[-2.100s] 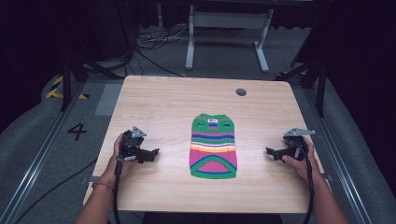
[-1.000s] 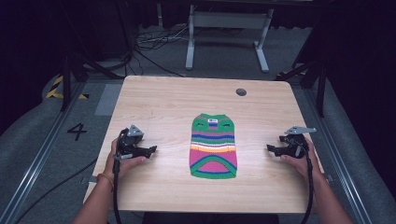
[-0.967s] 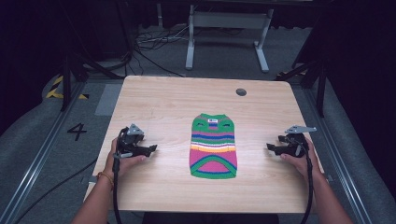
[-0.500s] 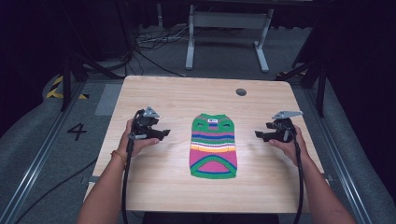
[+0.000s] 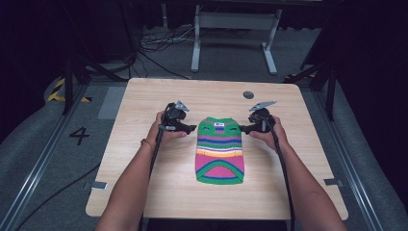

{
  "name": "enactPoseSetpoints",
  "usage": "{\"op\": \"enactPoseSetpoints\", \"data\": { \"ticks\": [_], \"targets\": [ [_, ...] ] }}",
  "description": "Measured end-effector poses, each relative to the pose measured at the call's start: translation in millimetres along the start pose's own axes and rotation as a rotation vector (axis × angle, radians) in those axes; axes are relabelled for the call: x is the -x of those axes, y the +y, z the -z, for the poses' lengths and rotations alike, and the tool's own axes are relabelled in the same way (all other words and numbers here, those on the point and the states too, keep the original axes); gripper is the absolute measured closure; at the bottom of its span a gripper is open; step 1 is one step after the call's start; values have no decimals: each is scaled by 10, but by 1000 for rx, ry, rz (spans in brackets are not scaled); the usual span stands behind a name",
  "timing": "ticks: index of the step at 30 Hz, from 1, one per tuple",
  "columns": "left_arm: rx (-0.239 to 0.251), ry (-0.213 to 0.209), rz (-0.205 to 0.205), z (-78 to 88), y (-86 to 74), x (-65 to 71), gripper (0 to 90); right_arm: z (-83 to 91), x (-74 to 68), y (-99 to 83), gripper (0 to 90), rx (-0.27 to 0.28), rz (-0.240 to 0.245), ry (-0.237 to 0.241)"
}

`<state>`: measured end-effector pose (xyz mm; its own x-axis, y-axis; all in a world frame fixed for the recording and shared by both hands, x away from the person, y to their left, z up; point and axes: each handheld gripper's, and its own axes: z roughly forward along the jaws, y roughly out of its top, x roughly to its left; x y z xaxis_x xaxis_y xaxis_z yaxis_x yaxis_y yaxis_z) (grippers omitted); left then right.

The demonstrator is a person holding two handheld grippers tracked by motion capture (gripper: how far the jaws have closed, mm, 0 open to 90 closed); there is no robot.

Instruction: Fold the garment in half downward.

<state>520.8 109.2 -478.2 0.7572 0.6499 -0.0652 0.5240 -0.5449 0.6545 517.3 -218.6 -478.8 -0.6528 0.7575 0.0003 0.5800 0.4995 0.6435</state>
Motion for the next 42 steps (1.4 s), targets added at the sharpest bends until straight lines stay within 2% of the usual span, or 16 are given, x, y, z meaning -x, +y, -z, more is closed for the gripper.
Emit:
{"op": "enactPoseSetpoints", "data": {
  "ticks": [4,10,14,15,16,19,21,26,28,31,33,35,36,37,40,42],
  "targets": [
    [5,-8,13,-101,100,15,342,-122,-7,62,397,0,-6,9],
    [-1,-14,36,-244,190,31,351,-181,29,89,442,11,-11,14],
    [-11,-11,56,-343,218,35,371,-240,44,74,453,2,-32,21],
    [-8,-11,59,-361,217,33,392,-267,52,65,450,7,-53,23],
    [1,-10,83,-406,204,34,396,-279,58,61,446,10,-58,23],
    [-12,-19,94,-447,178,21,408,-311,72,44,446,21,-88,36],
    [8,-26,112,-448,165,-1,411,-314,81,37,445,27,-105,42],
    [13,-43,111,-458,173,14,392,-313,66,36,452,28,-94,47],
    [12,-40,99,-459,185,27,392,-304,56,43,456,30,-79,68],
    [6,-38,86,-484,194,62,403,-321,28,49,468,21,-63,55],
    [-2,-35,66,-494,212,98,442,-324,8,62,503,13,-43,51],
    [-2,-42,53,-499,217,112,540,-324,-3,70,519,7,-28,52],
    [-6,-49,39,-499,226,120,540,-319,-8,77,552,-2,-25,53],
    [-12,-59,26,-500,236,137,624,-311,-26,91,643,-11,-13,70],
    [-16,-63,24,-501,245,156,723,-306,-44,100,707,-19,-13,79],
    [-14,-59,3,-501,247,181,755,-302,-55,103,772,-22,-18,90]
  ]
}}
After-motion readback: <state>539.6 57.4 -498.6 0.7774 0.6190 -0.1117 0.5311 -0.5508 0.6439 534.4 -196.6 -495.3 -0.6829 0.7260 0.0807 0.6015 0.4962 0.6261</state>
